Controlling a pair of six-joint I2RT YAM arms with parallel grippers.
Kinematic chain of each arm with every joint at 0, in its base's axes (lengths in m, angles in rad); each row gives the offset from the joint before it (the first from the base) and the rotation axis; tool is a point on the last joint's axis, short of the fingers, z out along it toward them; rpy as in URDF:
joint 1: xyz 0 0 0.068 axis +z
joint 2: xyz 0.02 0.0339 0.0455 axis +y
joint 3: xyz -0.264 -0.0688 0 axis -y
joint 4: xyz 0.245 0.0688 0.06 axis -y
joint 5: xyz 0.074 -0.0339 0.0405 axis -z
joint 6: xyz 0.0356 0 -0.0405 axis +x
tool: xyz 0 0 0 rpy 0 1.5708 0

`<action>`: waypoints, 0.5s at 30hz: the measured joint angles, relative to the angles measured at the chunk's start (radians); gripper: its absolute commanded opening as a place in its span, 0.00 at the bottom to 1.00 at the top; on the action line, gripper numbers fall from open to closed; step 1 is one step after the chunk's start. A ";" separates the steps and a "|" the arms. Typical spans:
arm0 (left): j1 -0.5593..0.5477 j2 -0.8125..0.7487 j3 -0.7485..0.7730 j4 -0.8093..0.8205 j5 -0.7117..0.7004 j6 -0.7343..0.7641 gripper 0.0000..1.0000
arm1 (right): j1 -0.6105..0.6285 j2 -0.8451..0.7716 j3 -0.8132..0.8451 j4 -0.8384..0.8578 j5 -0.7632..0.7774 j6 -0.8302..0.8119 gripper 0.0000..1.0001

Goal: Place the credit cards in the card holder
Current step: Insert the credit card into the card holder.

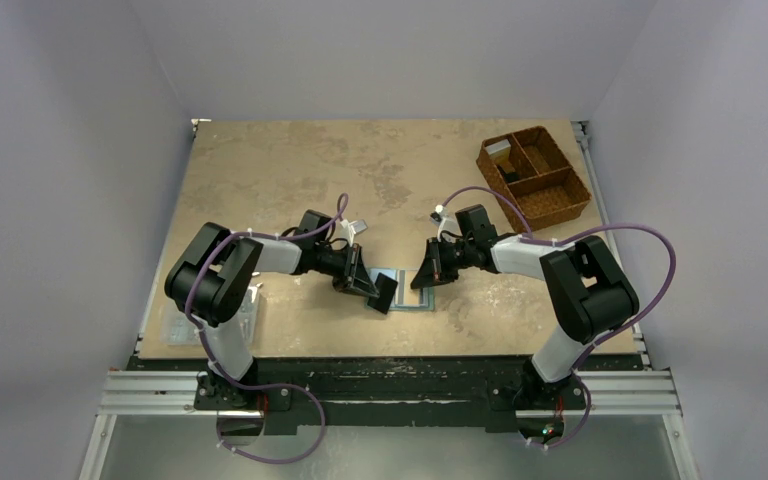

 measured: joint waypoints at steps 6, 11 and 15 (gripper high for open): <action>0.000 0.000 -0.015 0.000 -0.003 0.000 0.00 | 0.000 0.000 0.000 0.000 0.000 0.000 0.00; 0.000 -0.001 -0.042 0.000 -0.003 0.000 0.00 | 0.000 0.001 0.000 0.000 -0.001 -0.001 0.00; 0.000 -0.002 -0.045 0.007 0.000 0.000 0.00 | -0.002 0.003 0.000 0.001 -0.006 -0.002 0.00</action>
